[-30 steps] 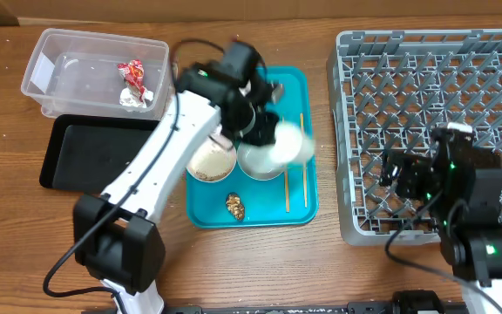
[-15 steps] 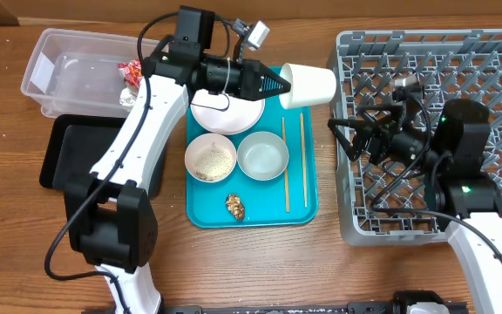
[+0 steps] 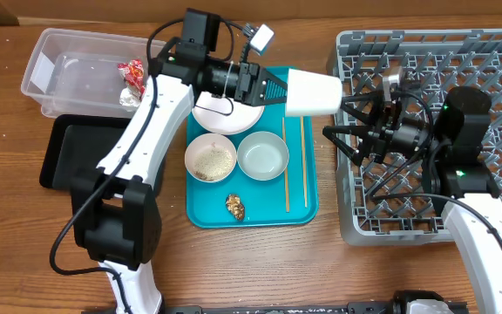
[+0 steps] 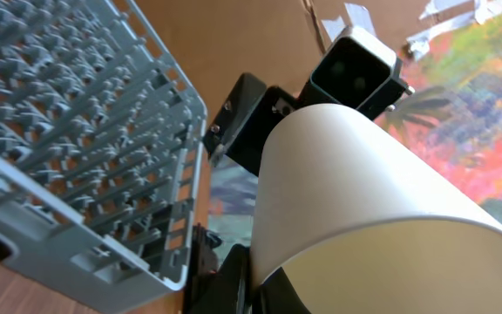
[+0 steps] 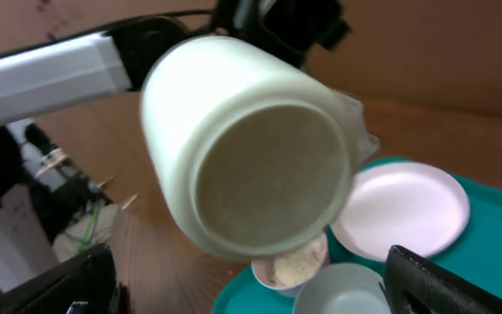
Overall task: Sort waste into correct bins and load items into the dishwasher
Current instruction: 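Lift the cup and hand it to the right gripper above the rack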
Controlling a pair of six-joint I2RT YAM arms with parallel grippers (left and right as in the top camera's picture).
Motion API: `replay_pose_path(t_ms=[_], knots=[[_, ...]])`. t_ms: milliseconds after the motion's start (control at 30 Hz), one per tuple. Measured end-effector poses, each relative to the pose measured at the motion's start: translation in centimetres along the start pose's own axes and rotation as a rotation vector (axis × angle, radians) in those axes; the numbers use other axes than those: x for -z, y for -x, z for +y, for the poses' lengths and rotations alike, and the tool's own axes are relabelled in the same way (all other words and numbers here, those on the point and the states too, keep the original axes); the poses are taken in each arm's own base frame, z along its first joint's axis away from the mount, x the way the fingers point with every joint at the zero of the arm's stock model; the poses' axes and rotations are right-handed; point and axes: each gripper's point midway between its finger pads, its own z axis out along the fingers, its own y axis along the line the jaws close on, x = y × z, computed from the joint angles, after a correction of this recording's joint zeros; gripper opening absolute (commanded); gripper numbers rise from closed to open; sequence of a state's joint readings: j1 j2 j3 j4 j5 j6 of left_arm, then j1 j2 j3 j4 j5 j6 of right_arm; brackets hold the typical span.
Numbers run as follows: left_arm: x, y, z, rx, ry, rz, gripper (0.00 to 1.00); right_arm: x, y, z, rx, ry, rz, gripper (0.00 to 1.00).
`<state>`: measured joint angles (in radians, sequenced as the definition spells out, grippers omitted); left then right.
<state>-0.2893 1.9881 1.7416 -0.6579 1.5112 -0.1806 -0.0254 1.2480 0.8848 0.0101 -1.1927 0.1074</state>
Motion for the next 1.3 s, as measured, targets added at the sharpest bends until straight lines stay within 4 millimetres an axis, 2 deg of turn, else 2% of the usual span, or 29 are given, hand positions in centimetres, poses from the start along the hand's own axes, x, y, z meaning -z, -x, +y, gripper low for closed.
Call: replay_pose_path(t_ms=[200,667,833,1033,1300], knots=[[-1.1,-0.5,-0.6,-0.001,-0.033,0.027,0.04,0.0,0.9,1.4,0.095,0.08,-0.017,1.0],[-3.5,-1.7,-1.4,0.015,-0.065,0.08,0.04,0.1,1.9,2.1,0.164,0.104,-0.041,0.96],[-3.7,-1.8,-1.5,0.015,-0.068,0.087,0.04,0.1,1.9,2.2,0.163,0.11,-0.039,0.9],[-3.7,-1.8,-1.6,0.019,-0.074,0.088,0.04,0.1,1.9,2.2,0.163,0.108,-0.041,0.71],[-3.7,-1.9,-1.7,0.015,-0.082,0.089,0.04,0.2,2.1,2.2,0.17,0.107,-0.046,0.68]])
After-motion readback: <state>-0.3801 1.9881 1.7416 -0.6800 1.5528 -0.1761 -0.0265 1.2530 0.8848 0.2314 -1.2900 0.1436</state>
